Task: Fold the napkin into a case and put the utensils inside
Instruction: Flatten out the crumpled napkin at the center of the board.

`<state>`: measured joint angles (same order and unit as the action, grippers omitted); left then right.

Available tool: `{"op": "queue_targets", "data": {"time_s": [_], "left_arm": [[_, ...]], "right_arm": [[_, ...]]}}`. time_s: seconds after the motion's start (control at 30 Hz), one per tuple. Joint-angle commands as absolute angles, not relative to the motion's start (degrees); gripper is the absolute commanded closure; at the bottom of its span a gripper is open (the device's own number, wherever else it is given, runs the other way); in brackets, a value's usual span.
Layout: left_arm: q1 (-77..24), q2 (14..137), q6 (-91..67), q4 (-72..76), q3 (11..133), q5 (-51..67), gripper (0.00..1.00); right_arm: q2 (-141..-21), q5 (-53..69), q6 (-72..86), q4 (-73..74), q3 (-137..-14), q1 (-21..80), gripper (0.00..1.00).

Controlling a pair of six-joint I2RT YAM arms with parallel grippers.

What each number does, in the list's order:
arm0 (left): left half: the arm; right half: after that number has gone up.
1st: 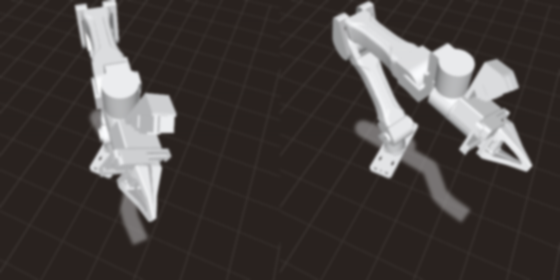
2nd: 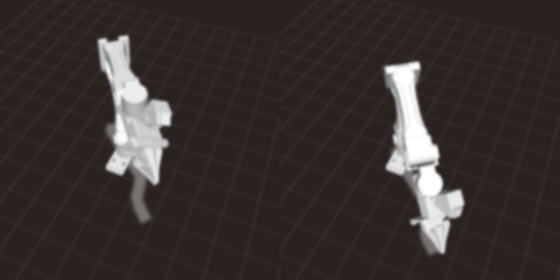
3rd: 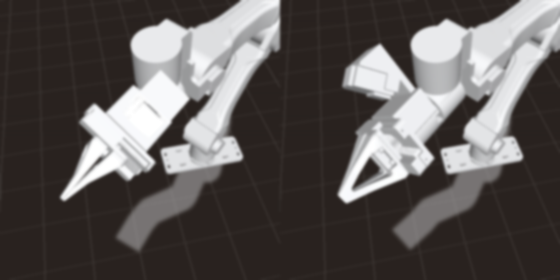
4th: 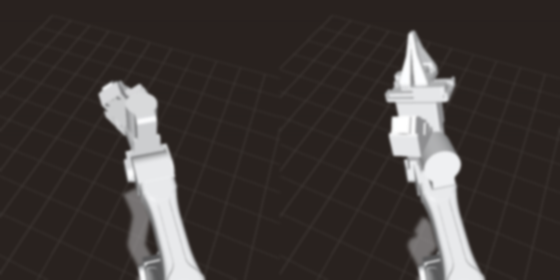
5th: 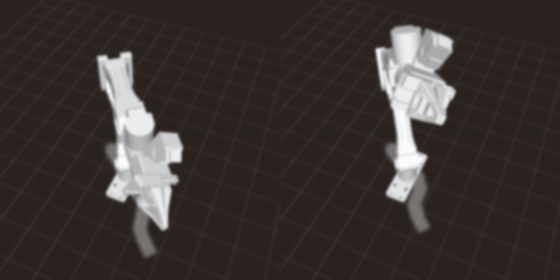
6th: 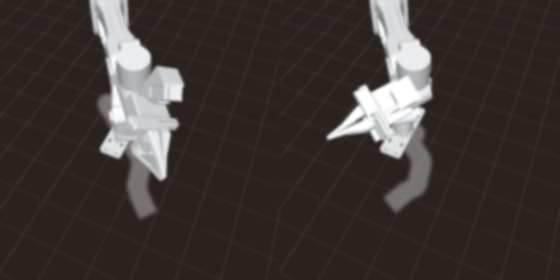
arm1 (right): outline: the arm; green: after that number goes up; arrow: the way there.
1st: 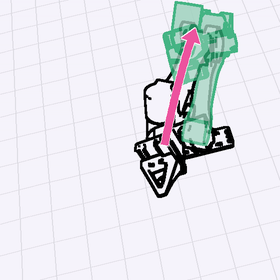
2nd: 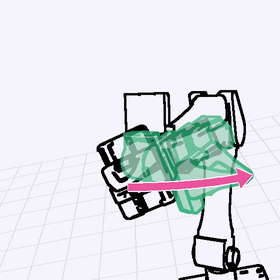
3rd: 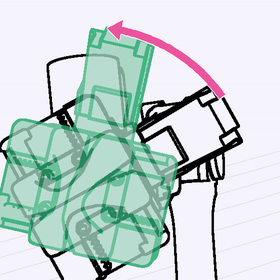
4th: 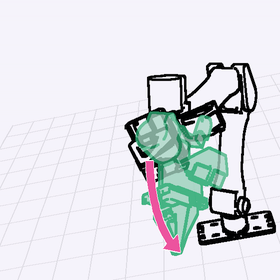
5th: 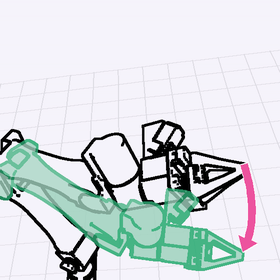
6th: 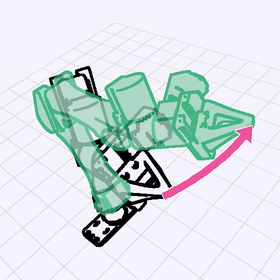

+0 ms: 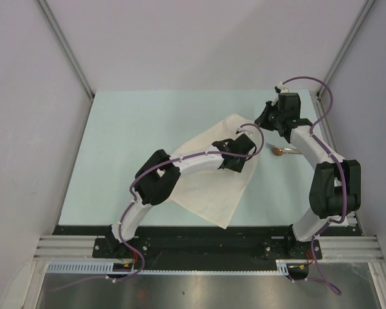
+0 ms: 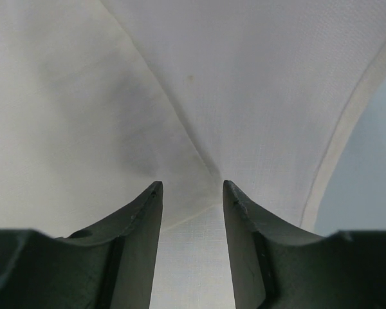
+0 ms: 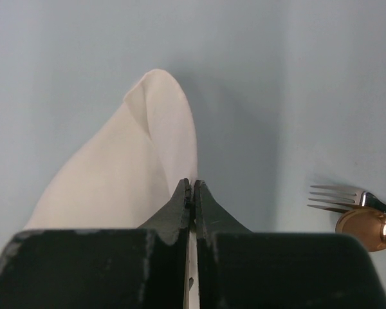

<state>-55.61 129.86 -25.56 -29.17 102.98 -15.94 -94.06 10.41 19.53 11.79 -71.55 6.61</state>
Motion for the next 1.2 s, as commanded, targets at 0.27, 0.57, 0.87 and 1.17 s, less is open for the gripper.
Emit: {"op": "queue_targets", "data": {"time_s": [0.27,0.57,0.87,1.17], "left_arm": [[-55.55,134.82,-25.75,-35.42,111.27,-12.83,0.58],[-55.02,132.9,-26.19,-35.78,108.21,-14.76,0.91],[-54.49,112.87,-17.16,-34.1,100.02,-28.98,1.0],[-53.88,85.64,-0.2,-26.21,93.09,-51.76,1.0]], "right_arm": [[-90.35,10.9,20.65,9.14,-70.4,6.33,1.0],[-90.18,10.72,20.48,9.58,-70.75,6.15,1.0],[-86.5,10.63,17.93,12.83,-73.3,6.15,1.0],[-72.88,12.48,14.25,20.21,-78.66,8.78,1.0]]}}
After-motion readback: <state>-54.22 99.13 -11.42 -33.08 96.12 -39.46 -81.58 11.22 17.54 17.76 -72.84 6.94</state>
